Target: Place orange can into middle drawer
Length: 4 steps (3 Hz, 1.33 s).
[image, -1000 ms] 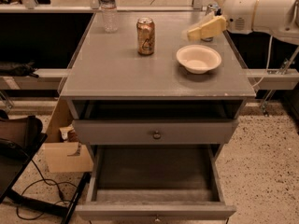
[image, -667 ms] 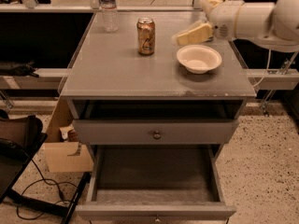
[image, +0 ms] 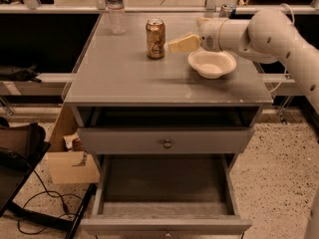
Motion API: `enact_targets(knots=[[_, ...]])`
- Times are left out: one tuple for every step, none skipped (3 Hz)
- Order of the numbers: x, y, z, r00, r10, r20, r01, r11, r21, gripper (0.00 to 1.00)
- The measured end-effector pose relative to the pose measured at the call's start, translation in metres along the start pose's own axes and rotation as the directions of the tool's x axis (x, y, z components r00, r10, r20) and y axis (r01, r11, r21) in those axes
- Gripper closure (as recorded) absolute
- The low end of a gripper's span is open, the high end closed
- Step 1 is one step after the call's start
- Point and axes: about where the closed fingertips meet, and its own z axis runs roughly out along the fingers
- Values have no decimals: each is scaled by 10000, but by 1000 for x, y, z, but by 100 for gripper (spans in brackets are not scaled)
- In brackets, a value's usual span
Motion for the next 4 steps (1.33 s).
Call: enact_targets(knots=[[1, 5, 32, 9997, 223, 135, -219, 9994, -259, 0], [-4, 17, 58, 9992, 292, 255, -275, 9974, -667, 0], [-2, 21, 77, 9976, 547, 426, -512, 9954, -806, 0], [-1, 19, 92, 9962, 648, 575, -598, 9946, -845, 19]])
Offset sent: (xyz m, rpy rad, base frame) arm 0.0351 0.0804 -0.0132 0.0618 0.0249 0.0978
